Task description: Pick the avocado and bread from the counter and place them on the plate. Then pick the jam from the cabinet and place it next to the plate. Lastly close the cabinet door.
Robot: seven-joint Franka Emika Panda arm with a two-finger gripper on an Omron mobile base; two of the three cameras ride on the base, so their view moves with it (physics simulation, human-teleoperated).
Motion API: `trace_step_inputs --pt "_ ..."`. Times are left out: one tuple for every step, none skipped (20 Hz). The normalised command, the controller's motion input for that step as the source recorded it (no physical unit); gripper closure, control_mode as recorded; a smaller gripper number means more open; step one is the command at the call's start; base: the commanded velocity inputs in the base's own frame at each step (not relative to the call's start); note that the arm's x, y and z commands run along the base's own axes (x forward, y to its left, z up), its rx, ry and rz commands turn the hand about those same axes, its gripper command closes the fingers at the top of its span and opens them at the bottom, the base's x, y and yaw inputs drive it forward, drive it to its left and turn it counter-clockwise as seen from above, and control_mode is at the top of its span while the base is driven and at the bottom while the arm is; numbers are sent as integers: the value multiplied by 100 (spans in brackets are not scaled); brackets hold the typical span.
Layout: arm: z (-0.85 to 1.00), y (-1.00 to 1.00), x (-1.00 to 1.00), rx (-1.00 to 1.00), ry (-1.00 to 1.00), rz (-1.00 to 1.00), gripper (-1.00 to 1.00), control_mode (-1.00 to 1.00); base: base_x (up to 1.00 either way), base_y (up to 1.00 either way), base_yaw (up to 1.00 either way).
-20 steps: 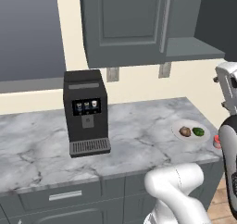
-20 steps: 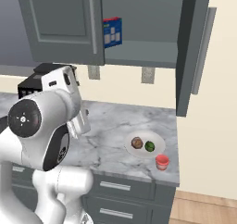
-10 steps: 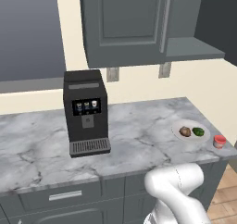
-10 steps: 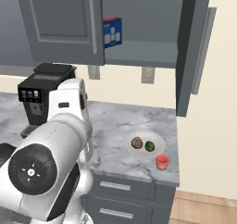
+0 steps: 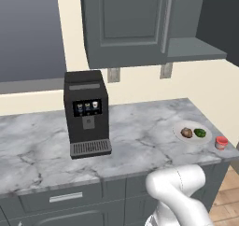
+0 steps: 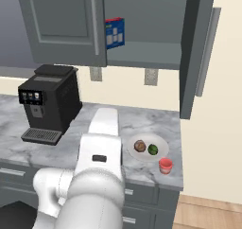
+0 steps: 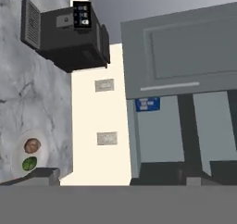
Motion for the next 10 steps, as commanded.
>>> trace_step_inputs --pt "0 -56 -21 20 -9 0 -100 -100 0 0 0" --pt "0 -56 -6 21 -9 0 -100 -100 0 0 0" --pt "0 -56 0 21 -10 0 -100 -100 0 0 0" --pt "0 -59 0 21 -8 0 -100 -100 0 0 0" --pt "0 -61 0 23 -7 0 -100 -100 0 0 0" --pt "0 -60 0 23 -5 0 -100 -100 0 0 0" --pt "0 -52 3 23 -3 0 -100 -100 0 0 0" --pt "0 -47 17 23 0 3 -100 -100 0 0 0" --pt "0 -43 26 23 0 6 -100 -100 0 0 0" --pt "0 -39 35 23 0 11 -100 -100 0 0 0"
